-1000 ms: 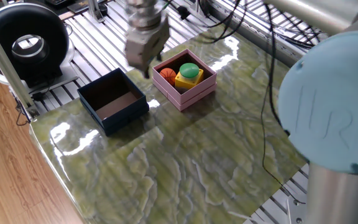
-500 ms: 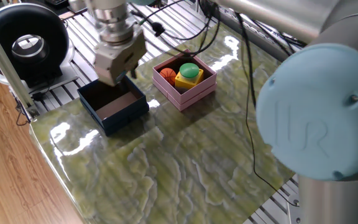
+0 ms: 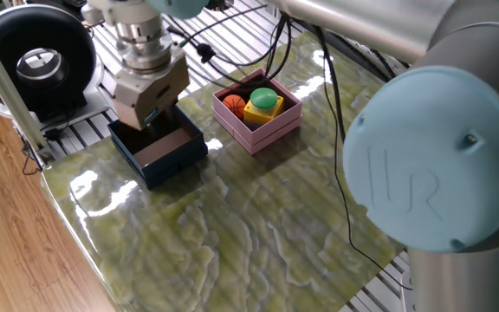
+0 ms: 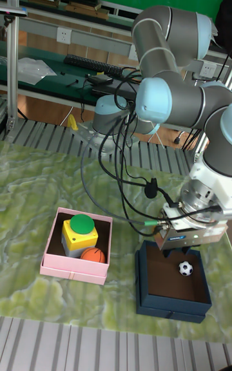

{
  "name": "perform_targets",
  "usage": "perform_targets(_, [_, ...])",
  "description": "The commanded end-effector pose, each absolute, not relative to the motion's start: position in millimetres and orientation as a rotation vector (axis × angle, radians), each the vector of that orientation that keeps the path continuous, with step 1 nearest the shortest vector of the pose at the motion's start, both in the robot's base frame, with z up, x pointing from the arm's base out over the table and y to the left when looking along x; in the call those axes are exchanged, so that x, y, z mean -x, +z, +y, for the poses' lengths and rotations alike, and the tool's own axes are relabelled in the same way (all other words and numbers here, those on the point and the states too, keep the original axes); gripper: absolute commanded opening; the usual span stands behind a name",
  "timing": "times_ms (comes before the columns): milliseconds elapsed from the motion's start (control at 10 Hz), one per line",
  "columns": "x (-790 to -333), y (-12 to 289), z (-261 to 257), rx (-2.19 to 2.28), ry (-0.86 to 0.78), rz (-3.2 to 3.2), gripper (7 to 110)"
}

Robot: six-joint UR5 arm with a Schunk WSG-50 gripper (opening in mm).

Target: Move an object from one box to another

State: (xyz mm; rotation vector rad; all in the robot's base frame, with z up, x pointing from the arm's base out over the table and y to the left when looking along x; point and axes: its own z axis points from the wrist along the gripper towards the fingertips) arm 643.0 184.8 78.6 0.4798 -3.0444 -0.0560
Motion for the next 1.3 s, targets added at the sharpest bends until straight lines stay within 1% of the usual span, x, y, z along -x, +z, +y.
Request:
perform_targets(0, [-643,68,203,-0.482,-0.139,-3.042,44])
perform_targets(100, [-640,65,211,-0.5,-0.193,-3.031,44])
perform_targets(200, [-641,60,213,-0.51,-0.207,-3.032,44])
perform_targets(900, [-640,37,212,-0.554,-0.212,-3.021,44])
perform_targets(1200, [-635,32,218,-0.571,-0.233,-3.014,44])
